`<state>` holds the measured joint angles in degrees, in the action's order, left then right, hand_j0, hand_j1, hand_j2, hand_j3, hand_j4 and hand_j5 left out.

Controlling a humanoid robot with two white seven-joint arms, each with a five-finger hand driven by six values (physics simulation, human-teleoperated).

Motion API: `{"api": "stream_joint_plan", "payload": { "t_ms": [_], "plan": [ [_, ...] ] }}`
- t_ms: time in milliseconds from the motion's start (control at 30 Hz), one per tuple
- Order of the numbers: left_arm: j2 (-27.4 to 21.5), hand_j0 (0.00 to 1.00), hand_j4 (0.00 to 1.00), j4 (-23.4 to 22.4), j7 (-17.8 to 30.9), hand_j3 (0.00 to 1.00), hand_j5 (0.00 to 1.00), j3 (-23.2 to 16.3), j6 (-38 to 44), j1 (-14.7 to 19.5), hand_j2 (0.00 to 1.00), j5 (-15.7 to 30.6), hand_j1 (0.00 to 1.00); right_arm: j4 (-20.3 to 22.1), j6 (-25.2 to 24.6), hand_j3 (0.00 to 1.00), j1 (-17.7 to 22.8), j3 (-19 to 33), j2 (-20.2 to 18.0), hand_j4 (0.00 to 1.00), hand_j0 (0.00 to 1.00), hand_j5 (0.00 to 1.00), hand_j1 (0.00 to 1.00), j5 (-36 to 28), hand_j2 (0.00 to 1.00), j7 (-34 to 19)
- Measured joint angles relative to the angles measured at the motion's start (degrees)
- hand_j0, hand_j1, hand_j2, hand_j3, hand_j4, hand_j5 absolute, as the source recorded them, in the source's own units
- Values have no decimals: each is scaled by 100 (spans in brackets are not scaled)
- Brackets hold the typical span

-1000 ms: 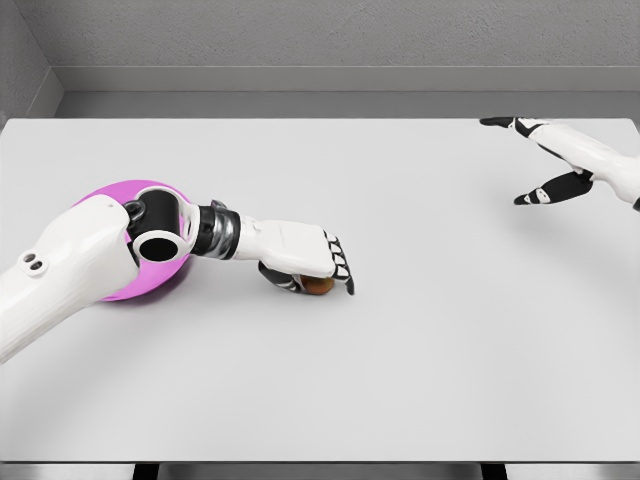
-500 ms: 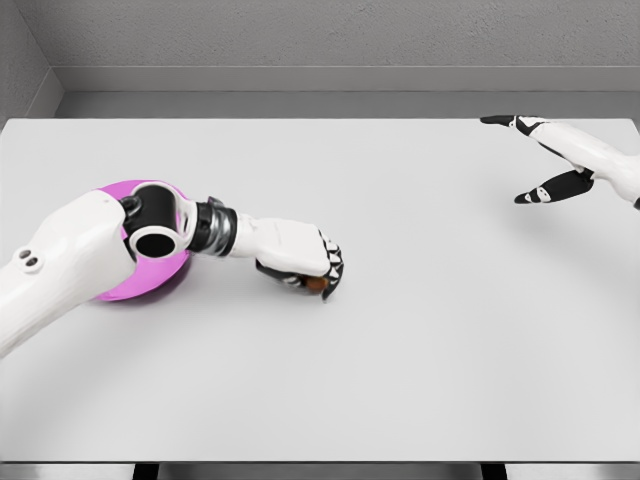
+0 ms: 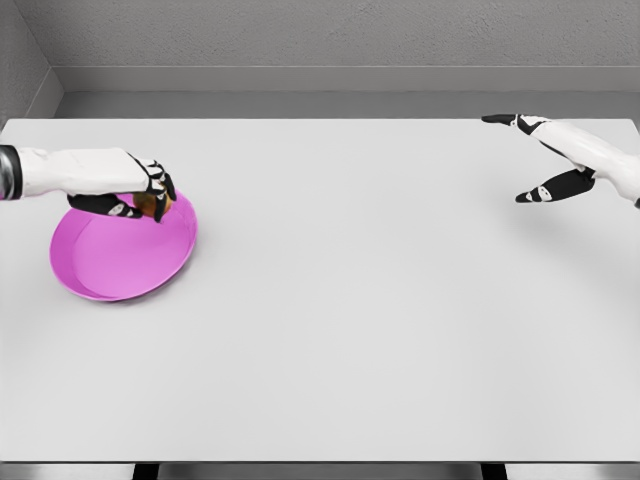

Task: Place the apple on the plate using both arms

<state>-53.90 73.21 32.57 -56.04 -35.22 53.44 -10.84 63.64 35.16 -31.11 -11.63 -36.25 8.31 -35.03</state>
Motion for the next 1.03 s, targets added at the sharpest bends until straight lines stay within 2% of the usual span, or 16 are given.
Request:
{"api": "stream_joint_plan", "payload": {
  "t_ms": [100, 167, 233, 267, 600, 700, 900, 1033],
  "plan": [
    [-61, 48, 48, -229, 22, 48, 48, 20, -5, -88, 48, -4, 48, -8, 0, 100, 9, 0, -1, 100, 100, 100, 100, 1, 100, 0],
    [-38, 77, 77, -295, 24, 77, 77, 26, -3, -149, 77, 11, 77, -10, 0, 100, -9, 0, 0, 100, 100, 100, 100, 3, 100, 0],
    [-8, 97, 97, -330, 19, 97, 97, 30, 0, -149, 97, 35, 97, -12, 0, 100, -9, 0, -1, 100, 100, 100, 100, 2, 100, 0],
    [14, 100, 100, -357, 18, 100, 100, 34, 3, -149, 100, 48, 100, -12, 0, 100, 0, 0, -2, 100, 100, 100, 100, 3, 100, 0],
    [59, 100, 100, -671, 2, 100, 100, 61, 9, -88, 100, 85, 100, -21, 0, 100, -9, 0, -4, 100, 100, 100, 100, 4, 100, 0],
    [87, 100, 100, -768, -17, 100, 100, 197, 8, -88, 100, 135, 100, -28, 0, 100, -9, 0, -7, 100, 100, 100, 100, 5, 100, 0],
    [455, 100, 100, -1750, -22, 100, 100, 820, 9, -70, 100, 565, 100, -33, 0, 100, 26, 10, -18, 100, 100, 100, 100, 7, 100, 0],
    [610, 100, 100, -2094, -21, 100, 100, 1038, 8, -62, 100, 623, 100, -31, 0, 100, 35, 12, -21, 100, 100, 100, 100, 6, 100, 0]
  ]
}}
